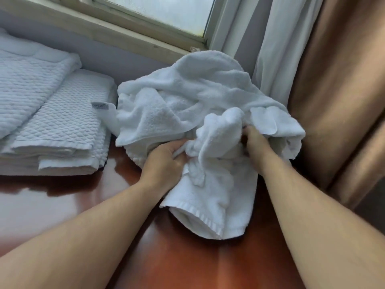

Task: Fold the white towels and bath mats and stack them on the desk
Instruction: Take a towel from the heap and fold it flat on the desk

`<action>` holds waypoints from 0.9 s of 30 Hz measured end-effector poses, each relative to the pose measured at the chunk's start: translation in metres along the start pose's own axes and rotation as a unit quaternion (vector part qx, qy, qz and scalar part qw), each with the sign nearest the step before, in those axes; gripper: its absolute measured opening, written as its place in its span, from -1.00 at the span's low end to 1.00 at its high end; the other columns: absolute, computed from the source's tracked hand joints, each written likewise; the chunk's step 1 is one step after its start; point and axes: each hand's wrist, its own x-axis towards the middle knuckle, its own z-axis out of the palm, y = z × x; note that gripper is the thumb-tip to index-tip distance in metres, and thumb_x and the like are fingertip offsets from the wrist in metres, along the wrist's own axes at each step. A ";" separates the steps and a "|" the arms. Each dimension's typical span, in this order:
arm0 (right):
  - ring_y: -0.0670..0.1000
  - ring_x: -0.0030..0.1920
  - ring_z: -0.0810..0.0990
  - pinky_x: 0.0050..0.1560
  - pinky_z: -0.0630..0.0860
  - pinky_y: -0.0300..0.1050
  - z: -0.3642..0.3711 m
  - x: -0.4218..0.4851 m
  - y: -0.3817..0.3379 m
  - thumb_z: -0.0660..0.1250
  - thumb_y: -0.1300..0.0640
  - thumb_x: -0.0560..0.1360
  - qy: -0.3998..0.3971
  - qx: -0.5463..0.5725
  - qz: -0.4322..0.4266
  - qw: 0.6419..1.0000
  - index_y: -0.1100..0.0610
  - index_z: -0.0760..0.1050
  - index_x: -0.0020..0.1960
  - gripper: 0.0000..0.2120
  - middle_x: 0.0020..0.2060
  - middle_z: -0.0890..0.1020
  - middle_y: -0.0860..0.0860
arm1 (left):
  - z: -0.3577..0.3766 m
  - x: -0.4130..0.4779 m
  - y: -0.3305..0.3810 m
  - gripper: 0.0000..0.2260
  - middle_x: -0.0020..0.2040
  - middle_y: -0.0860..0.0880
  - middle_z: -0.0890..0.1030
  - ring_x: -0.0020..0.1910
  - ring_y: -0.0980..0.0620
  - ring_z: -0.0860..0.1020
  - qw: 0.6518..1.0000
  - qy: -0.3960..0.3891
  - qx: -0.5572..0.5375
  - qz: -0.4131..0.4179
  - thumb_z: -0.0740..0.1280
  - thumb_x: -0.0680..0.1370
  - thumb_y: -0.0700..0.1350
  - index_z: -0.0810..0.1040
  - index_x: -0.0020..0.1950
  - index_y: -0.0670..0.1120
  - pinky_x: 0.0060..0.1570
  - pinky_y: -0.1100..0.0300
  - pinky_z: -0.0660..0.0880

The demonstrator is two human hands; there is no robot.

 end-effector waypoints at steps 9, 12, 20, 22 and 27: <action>0.18 0.10 0.58 0.04 0.47 -0.07 -0.017 -0.057 -0.024 0.17 0.09 0.65 -0.012 -0.089 0.002 0.996 0.18 0.52 0.20 -0.75 0.15 0.62 0.17 | -0.026 -0.058 0.021 -0.55 -0.04 0.04 0.63 -0.02 0.11 0.62 0.999 -0.010 0.007 0.038 0.39 0.52 -0.40 0.72 0.02 0.20 0.01 0.24 0.53; 0.04 -0.09 0.56 -0.16 0.47 -0.21 -0.006 -0.075 -0.047 0.21 0.10 0.55 0.068 0.007 -0.181 0.981 0.05 0.47 -0.19 -0.84 -0.24 0.58 -0.05 | -0.041 -0.062 0.050 -0.66 0.06 0.04 0.71 0.13 0.05 0.65 0.990 0.063 -0.119 0.038 0.38 0.54 -0.39 0.73 0.06 0.04 0.12 0.18 0.58; 0.08 -0.24 0.62 -0.21 0.50 -0.09 0.011 -0.118 -0.060 0.30 0.02 0.51 -0.206 -0.157 -0.063 0.964 0.10 0.61 -0.19 -0.79 -0.28 0.67 0.04 | -0.098 -0.051 0.068 -0.67 0.01 0.01 0.72 0.07 -0.03 0.66 0.988 0.121 -0.073 -0.065 0.28 0.58 -0.39 0.68 0.11 0.00 0.13 0.04 0.61; 0.05 -0.22 0.64 -0.23 0.48 -0.13 0.013 -0.117 -0.036 0.35 -0.17 0.49 -0.132 -0.285 -0.088 0.945 0.07 0.59 -0.16 -0.69 -0.28 0.68 -0.01 | -0.113 -0.056 0.064 -0.66 0.02 0.03 0.71 0.11 -0.04 0.64 0.984 0.142 0.009 -0.107 0.25 0.57 -0.33 0.67 0.07 0.07 0.08 0.16 0.59; 0.04 0.11 0.51 0.06 0.51 0.00 0.032 -0.116 -0.021 0.38 -0.28 0.44 0.067 -0.203 -0.237 0.948 0.13 0.41 0.25 -0.41 0.14 0.52 0.02 | -0.120 -0.068 0.057 -0.40 0.56 0.00 0.32 0.55 -0.03 0.20 0.950 -0.026 0.308 -0.027 -0.01 0.47 0.24 0.40 0.49 0.21 0.51 -0.07 0.13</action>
